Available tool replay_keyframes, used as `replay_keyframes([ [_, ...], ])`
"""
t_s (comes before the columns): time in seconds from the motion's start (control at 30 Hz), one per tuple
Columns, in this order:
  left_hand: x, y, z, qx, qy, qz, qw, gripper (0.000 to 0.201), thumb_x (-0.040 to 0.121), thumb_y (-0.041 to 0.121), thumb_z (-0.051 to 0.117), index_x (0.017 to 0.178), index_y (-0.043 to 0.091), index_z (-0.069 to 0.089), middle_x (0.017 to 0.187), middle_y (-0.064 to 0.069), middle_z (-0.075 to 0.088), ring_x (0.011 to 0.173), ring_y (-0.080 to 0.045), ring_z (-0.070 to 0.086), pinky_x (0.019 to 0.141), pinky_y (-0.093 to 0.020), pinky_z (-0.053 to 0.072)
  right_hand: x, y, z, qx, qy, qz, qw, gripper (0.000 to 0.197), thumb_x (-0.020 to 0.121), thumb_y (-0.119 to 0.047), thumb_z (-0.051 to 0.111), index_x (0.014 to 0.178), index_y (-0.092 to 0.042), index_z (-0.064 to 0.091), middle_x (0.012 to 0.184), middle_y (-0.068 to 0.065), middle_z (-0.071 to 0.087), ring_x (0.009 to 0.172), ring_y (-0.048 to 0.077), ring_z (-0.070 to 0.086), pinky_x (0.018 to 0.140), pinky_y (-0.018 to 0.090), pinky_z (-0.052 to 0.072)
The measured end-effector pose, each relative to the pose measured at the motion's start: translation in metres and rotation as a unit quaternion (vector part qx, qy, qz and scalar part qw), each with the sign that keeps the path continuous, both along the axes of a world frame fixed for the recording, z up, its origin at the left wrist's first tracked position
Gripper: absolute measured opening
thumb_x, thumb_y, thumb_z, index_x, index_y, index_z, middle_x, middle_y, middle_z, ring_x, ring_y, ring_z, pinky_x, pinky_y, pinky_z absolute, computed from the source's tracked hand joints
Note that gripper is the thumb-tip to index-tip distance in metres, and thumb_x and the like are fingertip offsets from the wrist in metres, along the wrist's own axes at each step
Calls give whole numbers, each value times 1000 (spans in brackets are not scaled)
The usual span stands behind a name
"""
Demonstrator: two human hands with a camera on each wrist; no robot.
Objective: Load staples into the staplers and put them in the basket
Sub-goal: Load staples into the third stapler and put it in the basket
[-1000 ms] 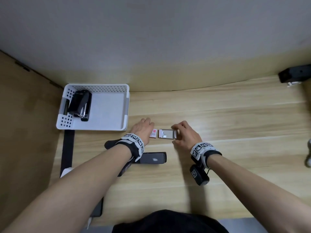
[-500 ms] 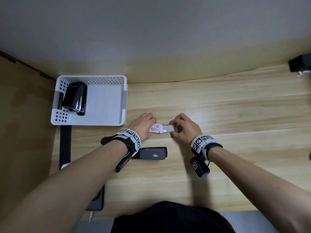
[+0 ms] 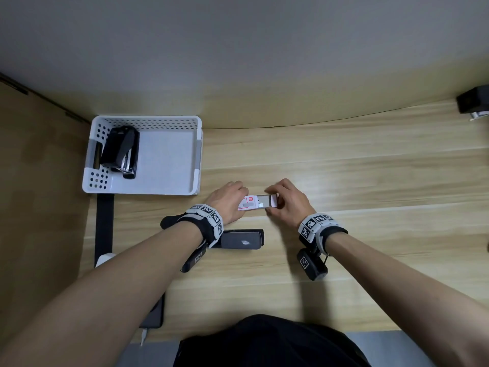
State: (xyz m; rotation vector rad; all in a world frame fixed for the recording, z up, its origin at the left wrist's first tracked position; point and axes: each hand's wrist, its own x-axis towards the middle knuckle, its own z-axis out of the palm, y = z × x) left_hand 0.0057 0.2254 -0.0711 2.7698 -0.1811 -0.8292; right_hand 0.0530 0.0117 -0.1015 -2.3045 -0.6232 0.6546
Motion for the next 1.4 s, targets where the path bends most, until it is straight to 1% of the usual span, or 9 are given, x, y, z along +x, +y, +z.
replay_keyframes([
  [0.13, 2, 1, 2, 13, -9, -6, 1000, 31, 82, 24, 63, 112, 17, 57, 111, 0, 49, 107, -21, 47, 71, -37, 49, 5, -8, 6, -2, 18, 5, 1000, 56, 69, -27, 80, 120, -21, 57, 110, -8, 50, 78, 6, 56, 75, 23, 49],
  [0.27, 1, 1, 3, 33, -29, -17, 999, 35, 82, 30, 63, 115, 23, 56, 111, 3, 50, 105, -19, 48, 62, -31, 39, 7, -19, 5, -27, 11, 1, 1000, 56, 68, -31, 81, 118, -22, 58, 106, -10, 51, 83, 6, 55, 78, 25, 49],
  [0.43, 0, 1, 5, 36, -38, -19, 998, 34, 84, 36, 62, 116, 27, 57, 107, 4, 49, 101, -19, 48, 60, -30, 35, 4, -18, 2, -48, 12, -1, 999, 55, 66, -35, 83, 114, -21, 62, 98, -10, 54, 83, 7, 56, 79, 27, 50],
  [0.67, 3, -5, 5, 11, -32, -31, 999, 34, 87, 36, 61, 119, 27, 57, 109, 3, 47, 104, -18, 46, 63, -30, 36, 3, -7, -1, -5, 27, -24, 999, 46, 64, -18, 86, 106, -18, 68, 102, -6, 54, 73, 9, 57, 76, 26, 50],
  [0.83, 6, -11, 3, 6, -37, -28, 999, 33, 86, 37, 61, 117, 26, 57, 108, 3, 47, 105, -19, 46, 64, -31, 34, 0, 0, -5, 41, 41, -10, 998, 44, 66, -9, 81, 106, -17, 68, 102, -5, 57, 69, 4, 58, 73, 21, 51],
  [0.97, 6, -11, 1, -9, -34, -19, 999, 34, 85, 37, 62, 116, 25, 58, 107, 2, 47, 105, -19, 46, 65, -31, 36, -1, 0, -8, 56, 31, -17, 998, 39, 67, -3, 77, 103, -13, 70, 102, -1, 58, 71, 8, 60, 74, 24, 53],
  [1.07, 6, -10, 0, -21, -35, -9, 999, 34, 85, 36, 63, 116, 23, 58, 108, 3, 48, 106, -18, 46, 65, -30, 35, -2, -1, -9, 29, -1, -11, 1000, 42, 66, -10, 81, 107, -14, 70, 106, 1, 55, 80, 15, 60, 74, 33, 54],
  [1.23, 2, -5, 2, 36, -56, -34, 997, 45, 82, 44, 65, 119, 20, 53, 115, 1, 48, 107, -19, 47, 63, -30, 33, 2, 2, -5, -47, -20, 19, 998, 43, 75, -35, 77, 116, -33, 66, 98, -7, 54, 83, 16, 57, 66, 33, 50],
  [1.4, -2, 1, -3, 11, -42, 16, 999, 35, 84, 41, 63, 109, 17, 55, 105, -3, 49, 87, -26, 56, 61, -33, 34, 5, 12, -4, -32, 19, 22, 999, 40, 75, -29, 78, 113, -32, 68, 86, -9, 62, 78, 13, 57, 72, 30, 49],
])
